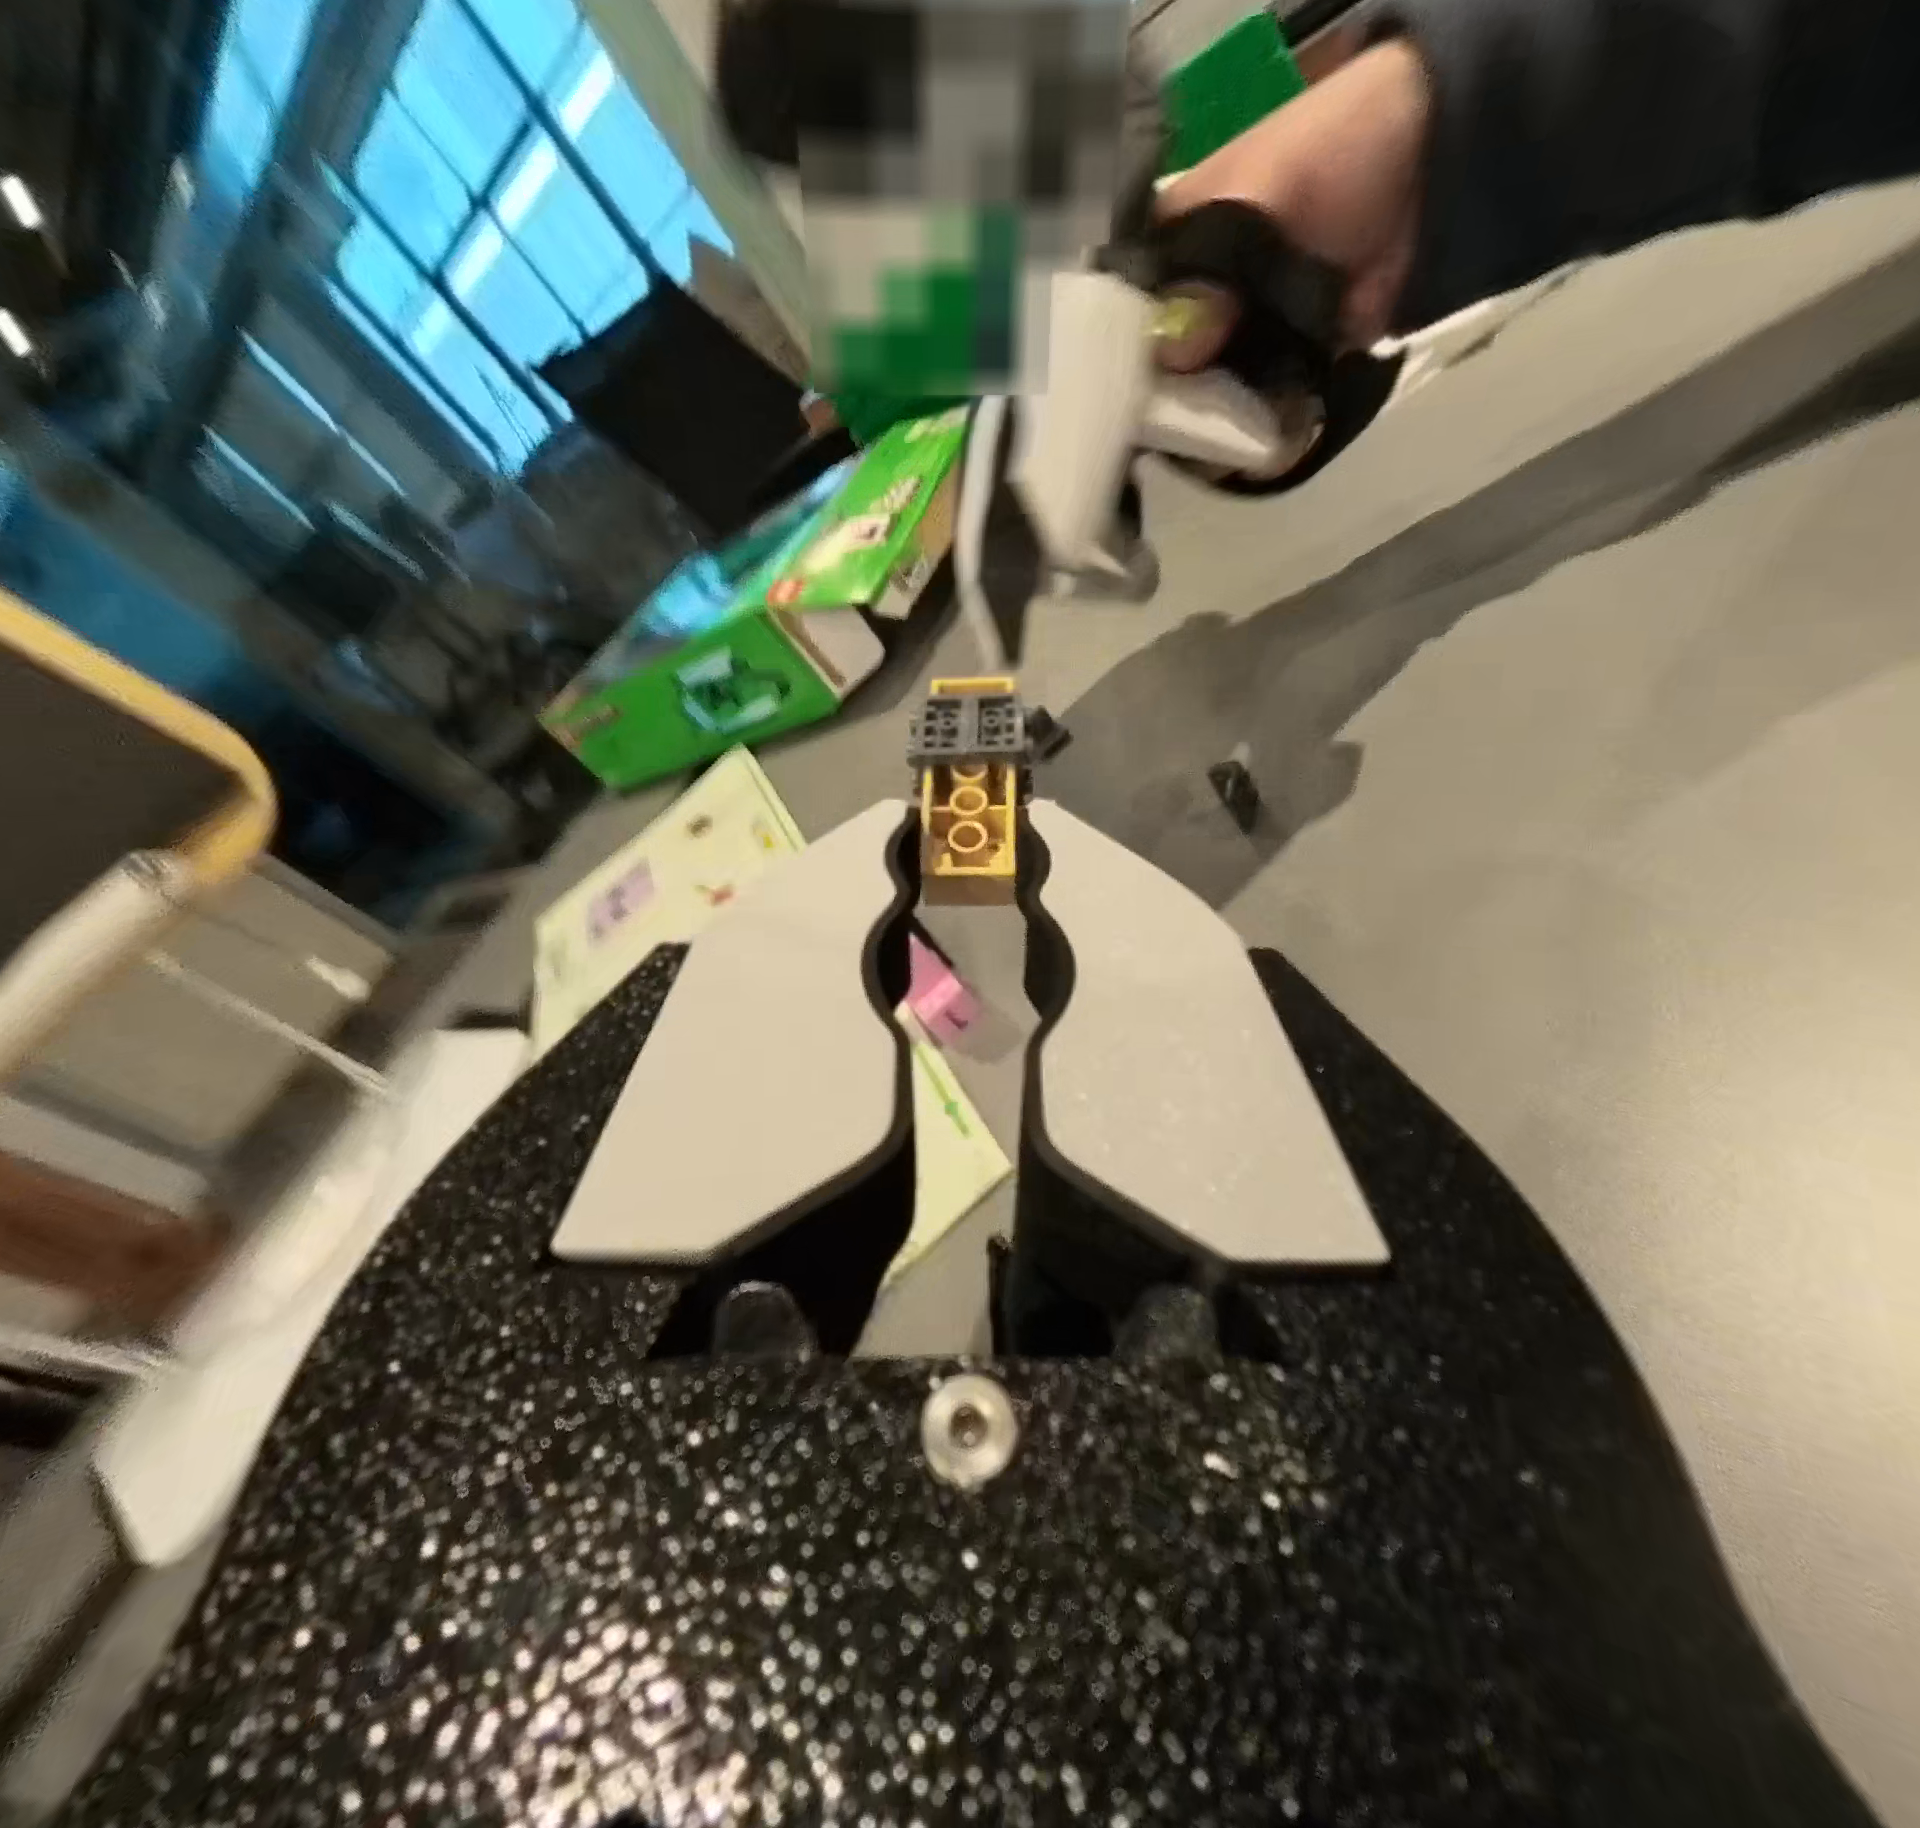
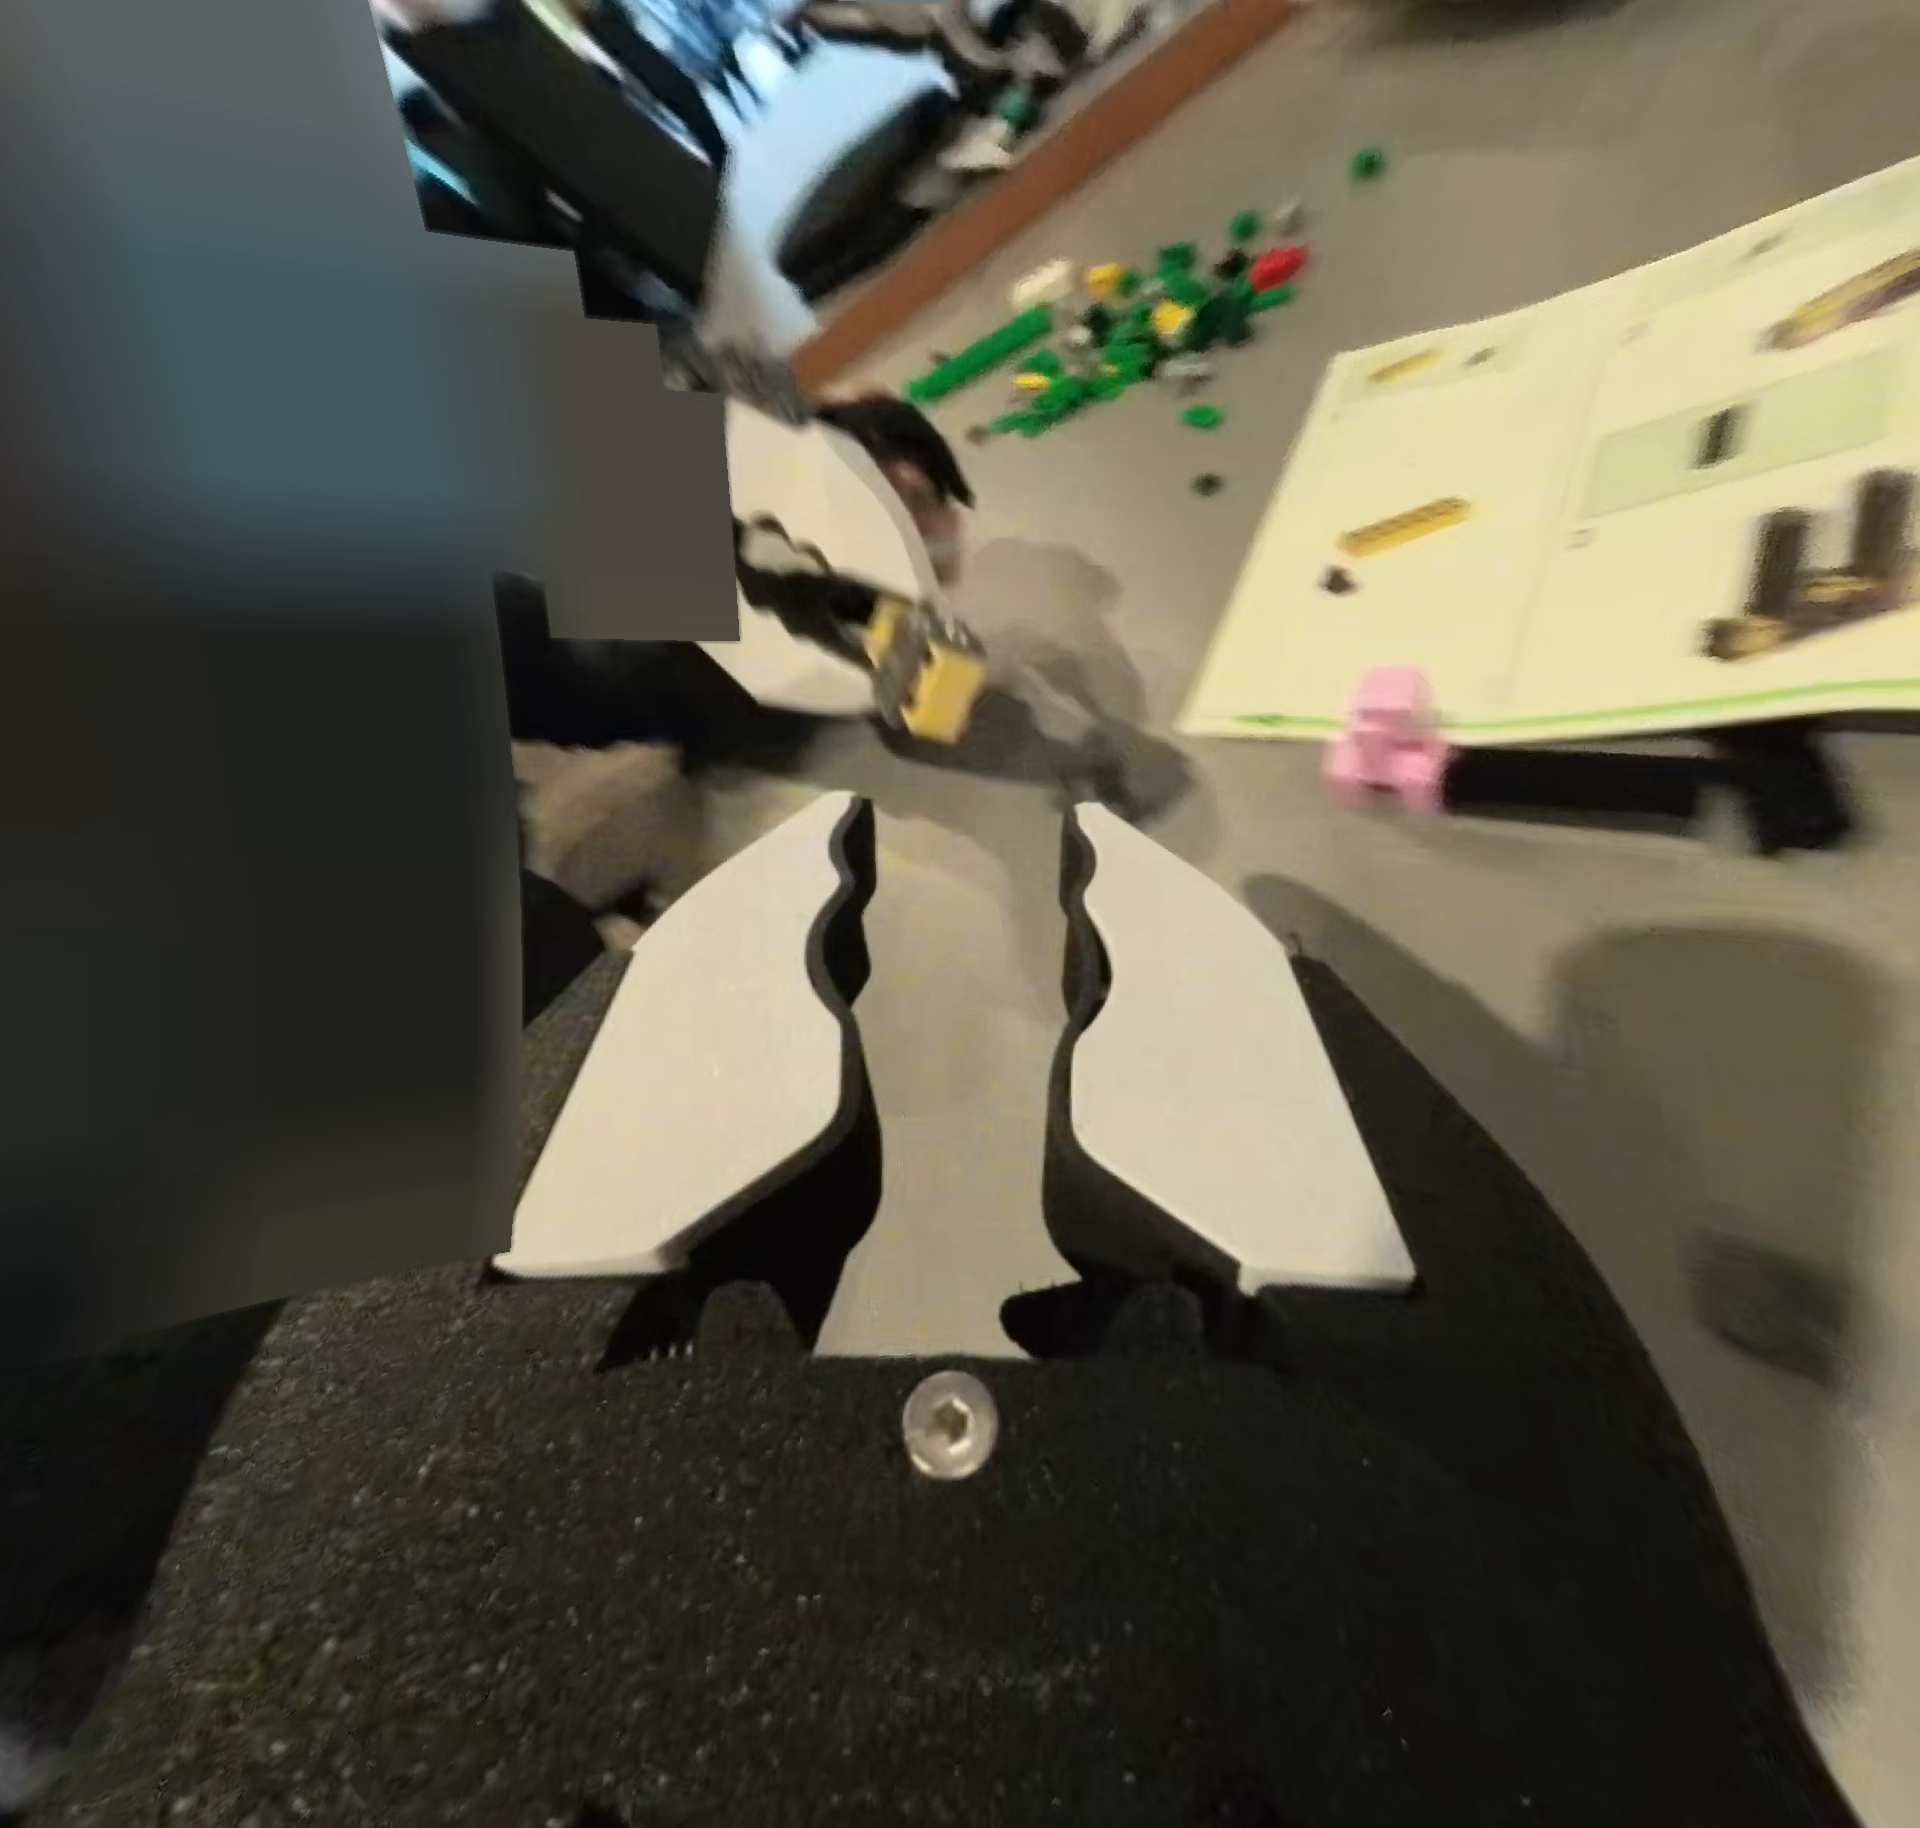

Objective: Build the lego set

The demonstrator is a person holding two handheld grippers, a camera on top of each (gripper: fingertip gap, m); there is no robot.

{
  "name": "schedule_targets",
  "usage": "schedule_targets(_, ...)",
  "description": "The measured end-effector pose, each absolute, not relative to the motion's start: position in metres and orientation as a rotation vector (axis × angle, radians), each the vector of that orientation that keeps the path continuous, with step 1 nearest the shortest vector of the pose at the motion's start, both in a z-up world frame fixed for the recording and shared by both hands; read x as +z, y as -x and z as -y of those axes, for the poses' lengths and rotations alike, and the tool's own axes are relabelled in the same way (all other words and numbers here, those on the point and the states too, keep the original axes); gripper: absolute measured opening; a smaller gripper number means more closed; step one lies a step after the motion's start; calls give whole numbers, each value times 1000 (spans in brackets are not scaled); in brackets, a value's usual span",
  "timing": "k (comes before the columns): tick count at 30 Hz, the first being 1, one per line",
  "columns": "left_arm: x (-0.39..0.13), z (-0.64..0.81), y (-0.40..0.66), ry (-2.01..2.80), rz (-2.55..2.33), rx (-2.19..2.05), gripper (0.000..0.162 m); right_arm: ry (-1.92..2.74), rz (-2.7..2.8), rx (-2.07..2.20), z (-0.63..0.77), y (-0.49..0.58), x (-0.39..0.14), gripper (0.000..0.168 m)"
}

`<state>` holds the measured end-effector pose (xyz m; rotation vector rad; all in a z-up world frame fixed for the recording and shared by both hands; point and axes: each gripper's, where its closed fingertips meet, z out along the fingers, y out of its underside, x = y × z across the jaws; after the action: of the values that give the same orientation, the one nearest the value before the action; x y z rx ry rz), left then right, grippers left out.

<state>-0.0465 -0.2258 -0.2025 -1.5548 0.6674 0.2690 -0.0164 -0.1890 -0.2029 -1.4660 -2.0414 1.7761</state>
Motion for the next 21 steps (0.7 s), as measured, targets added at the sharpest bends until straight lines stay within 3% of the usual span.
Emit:
schedule_targets(1, -203, 225, 49, 1575, -637, 239, 17, 1434, 2074, 1637, 182, 11, -209, 32)
schedule_targets(6, -210, 221, 53, 1643, -558, 144, 16, 1347, 2311, 981, 164, -16, -263, 33)
schedule_targets(11, -218, 219, 55, 1685, -535, 111, 16, 1232, 2270, 965, 180, -17, -271, 24)
schedule_targets(16, -222, 218, 54, 1706, -516, 63, 17, 1076, 2390, 515, 176, -19, -287, 21)
schedule_targets(21, -225, 218, 56, 1725, -517, 64, 16, 1059, 2463, 404, 173, -14, -290, 19)
